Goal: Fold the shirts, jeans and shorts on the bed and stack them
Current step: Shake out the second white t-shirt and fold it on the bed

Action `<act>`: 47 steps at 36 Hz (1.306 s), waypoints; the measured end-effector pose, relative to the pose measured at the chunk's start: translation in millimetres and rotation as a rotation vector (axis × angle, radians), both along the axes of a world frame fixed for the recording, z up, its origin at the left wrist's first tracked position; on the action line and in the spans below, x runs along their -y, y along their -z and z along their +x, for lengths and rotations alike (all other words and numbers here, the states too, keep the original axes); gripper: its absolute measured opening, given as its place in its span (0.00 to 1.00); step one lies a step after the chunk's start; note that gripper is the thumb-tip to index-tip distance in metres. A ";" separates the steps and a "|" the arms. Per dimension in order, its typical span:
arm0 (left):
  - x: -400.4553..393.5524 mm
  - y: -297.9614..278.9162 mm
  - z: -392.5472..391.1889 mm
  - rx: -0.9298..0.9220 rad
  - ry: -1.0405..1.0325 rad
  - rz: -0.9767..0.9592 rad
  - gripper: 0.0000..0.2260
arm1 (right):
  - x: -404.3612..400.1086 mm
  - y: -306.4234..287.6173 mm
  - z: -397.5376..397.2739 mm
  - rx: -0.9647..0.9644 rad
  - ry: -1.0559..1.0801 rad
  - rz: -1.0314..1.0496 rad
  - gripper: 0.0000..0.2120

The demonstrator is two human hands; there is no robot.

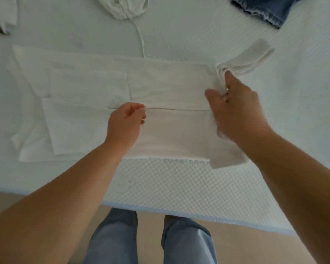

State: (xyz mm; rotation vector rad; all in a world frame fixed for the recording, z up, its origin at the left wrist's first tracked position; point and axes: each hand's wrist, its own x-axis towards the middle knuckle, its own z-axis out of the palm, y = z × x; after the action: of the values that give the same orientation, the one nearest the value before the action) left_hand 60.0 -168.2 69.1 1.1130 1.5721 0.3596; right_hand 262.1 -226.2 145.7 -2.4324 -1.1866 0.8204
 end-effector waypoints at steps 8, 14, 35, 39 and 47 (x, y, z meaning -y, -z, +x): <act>-38.1 19.8 -53.4 0.356 -0.244 -0.544 0.21 | -53.1 57.1 -135.8 -0.215 -0.192 -0.116 0.31; -41.5 29.9 -47.9 0.191 -0.161 -0.476 0.17 | -21.8 77.6 -150.9 -0.217 -0.145 -0.074 0.27; -5.1 34.5 -40.7 -0.382 0.238 0.339 0.21 | 78.6 114.5 -67.9 0.077 0.021 -0.279 0.36; -5.7 30.0 -33.7 -0.388 0.273 0.271 0.27 | 81.2 111.9 -62.4 -0.014 0.184 -0.157 0.33; -11.7 24.2 -30.8 -0.483 0.376 0.442 0.23 | 73.5 119.1 -35.5 -0.219 0.362 -0.249 0.22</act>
State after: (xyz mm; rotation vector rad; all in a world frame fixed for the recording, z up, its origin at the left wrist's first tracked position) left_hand 29.2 -156.5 44.9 1.9155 1.6869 0.1921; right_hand 226.6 -299.8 26.7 -2.5564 -0.5699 1.1339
